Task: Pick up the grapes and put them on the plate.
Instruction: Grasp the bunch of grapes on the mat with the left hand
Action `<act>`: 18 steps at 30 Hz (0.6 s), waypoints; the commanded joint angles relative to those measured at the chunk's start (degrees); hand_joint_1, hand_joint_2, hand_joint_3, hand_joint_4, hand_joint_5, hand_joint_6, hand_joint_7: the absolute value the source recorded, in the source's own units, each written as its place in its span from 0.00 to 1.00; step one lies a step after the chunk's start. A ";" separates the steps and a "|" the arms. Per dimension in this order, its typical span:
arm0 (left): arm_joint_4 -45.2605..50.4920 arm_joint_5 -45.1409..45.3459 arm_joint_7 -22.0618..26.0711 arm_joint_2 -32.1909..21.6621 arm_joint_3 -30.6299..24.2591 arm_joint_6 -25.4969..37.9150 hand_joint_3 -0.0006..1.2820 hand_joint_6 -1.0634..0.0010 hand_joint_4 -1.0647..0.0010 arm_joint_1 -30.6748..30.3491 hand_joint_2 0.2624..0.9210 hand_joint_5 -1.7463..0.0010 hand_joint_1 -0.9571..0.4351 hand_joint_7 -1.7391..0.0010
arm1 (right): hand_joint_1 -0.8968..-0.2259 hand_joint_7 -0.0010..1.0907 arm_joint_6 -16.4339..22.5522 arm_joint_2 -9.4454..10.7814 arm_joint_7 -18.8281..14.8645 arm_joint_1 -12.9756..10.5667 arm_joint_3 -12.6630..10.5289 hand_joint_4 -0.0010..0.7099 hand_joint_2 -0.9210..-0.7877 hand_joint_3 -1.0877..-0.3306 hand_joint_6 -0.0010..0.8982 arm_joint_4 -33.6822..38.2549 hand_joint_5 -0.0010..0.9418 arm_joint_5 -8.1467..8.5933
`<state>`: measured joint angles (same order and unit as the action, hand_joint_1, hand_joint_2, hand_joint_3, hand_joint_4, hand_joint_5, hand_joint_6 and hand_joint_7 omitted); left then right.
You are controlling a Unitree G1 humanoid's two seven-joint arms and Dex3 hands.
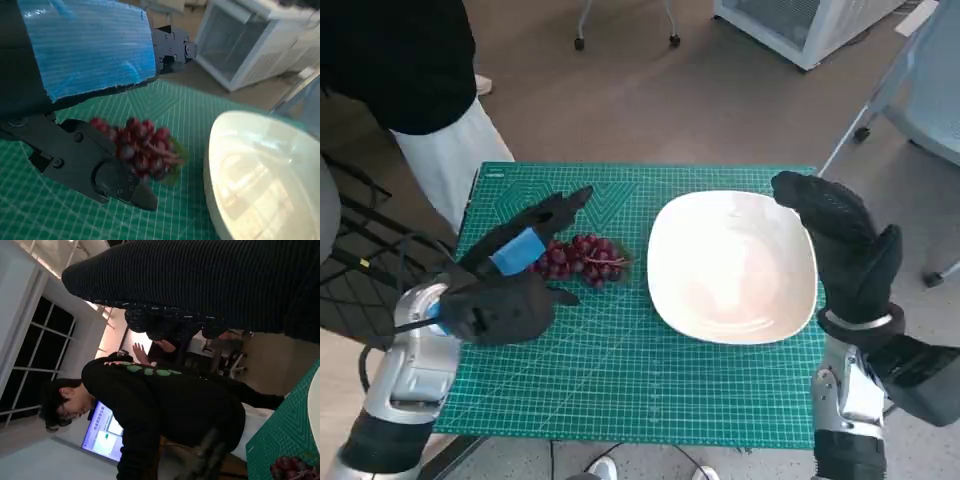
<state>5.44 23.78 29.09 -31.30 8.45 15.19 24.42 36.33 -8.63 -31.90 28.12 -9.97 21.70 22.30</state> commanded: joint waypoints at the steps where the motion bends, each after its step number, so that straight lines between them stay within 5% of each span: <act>1: 1.45 1.69 0.65 -0.21 1.54 2.29 0.00 0.94 1.00 1.33 0.62 1.00 0.42 0.99 | 0.59 0.43 -0.60 0.16 0.23 -0.60 -0.16 0.33 0.00 0.63 0.00 0.44 0.00 -0.06; 18: -5.48 6.70 -0.12 2.15 7.64 7.46 0.00 0.94 1.00 7.21 0.63 1.00 0.38 0.99 | 0.60 0.43 -1.03 -0.47 -0.18 -0.18 -0.31 0.33 0.00 0.62 0.00 0.78 0.00 0.00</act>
<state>1.77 29.19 29.33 -30.24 14.67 21.57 29.85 36.13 -8.81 -31.91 28.20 -10.13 21.74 22.31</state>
